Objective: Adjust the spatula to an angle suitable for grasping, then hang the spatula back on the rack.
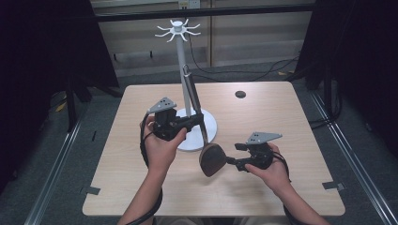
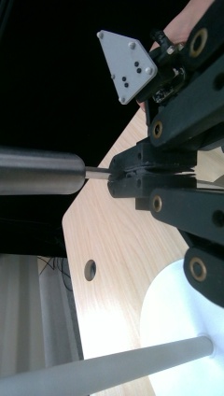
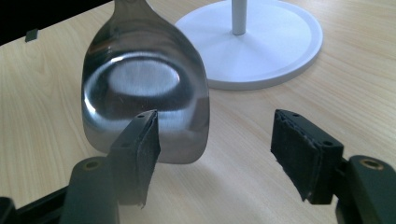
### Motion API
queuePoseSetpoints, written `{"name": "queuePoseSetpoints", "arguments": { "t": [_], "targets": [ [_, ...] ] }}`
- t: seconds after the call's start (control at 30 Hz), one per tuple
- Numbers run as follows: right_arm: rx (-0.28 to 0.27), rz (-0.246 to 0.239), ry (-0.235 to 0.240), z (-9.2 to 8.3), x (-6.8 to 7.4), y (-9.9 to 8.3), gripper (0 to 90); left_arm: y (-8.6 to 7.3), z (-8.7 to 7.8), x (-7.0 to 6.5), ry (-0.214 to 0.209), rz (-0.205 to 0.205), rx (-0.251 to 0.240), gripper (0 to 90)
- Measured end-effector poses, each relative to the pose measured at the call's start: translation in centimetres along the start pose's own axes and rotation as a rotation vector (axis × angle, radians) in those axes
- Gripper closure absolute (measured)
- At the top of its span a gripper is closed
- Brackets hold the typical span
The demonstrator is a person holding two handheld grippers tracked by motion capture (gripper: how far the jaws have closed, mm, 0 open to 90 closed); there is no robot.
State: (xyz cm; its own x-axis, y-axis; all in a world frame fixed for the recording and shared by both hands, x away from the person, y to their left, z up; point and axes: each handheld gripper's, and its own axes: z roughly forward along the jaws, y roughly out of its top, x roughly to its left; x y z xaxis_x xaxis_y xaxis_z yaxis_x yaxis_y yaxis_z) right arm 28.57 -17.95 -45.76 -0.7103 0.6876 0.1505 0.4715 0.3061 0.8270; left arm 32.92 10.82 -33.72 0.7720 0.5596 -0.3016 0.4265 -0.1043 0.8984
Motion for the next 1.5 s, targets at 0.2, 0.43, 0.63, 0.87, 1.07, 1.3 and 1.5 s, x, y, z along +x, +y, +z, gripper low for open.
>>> {"name": "queuePoseSetpoints", "arguments": {
  "t": [0.2, 0.43, 0.63, 0.87, 1.07, 1.3, 1.5],
  "targets": [
    [0.017, -0.002, -0.004, 0.1, -0.1, -0.2, 30.5, 0.4, -0.2, 0.2, 0.001, 0.004, 0.003, 88.4],
    [0.027, -0.013, -0.014, 0.1, -0.1, -0.5, 29.6, 0.9, -0.1, 0.3, -0.007, 0.008, 0.014, 88.4],
    [0.027, -0.012, -0.025, -0.1, -0.2, -0.7, 28.1, 1.6, 0.1, 0.0, -0.021, 0.031, 0.028, 88.4],
    [0.039, -0.017, -0.033, 0.0, -0.4, -0.8, 26.8, 2.2, 0.2, -0.1, -0.026, 0.041, 0.043, 88.4],
    [0.037, -0.018, -0.033, 0.0, -0.4, -0.8, 26.4, 2.8, 0.0, 0.0, -0.017, 0.062, 0.036, 88.4],
    [0.037, -0.015, -0.034, -0.1, -0.4, -0.8, 26.0, 4.0, 0.1, 0.4, -0.003, 0.069, 0.032, 88.4],
    [0.035, -0.011, -0.034, -0.1, -0.5, -0.8, 25.8, 4.7, 0.4, 0.7, -0.002, 0.063, 0.030, 88.4]
  ]
}}
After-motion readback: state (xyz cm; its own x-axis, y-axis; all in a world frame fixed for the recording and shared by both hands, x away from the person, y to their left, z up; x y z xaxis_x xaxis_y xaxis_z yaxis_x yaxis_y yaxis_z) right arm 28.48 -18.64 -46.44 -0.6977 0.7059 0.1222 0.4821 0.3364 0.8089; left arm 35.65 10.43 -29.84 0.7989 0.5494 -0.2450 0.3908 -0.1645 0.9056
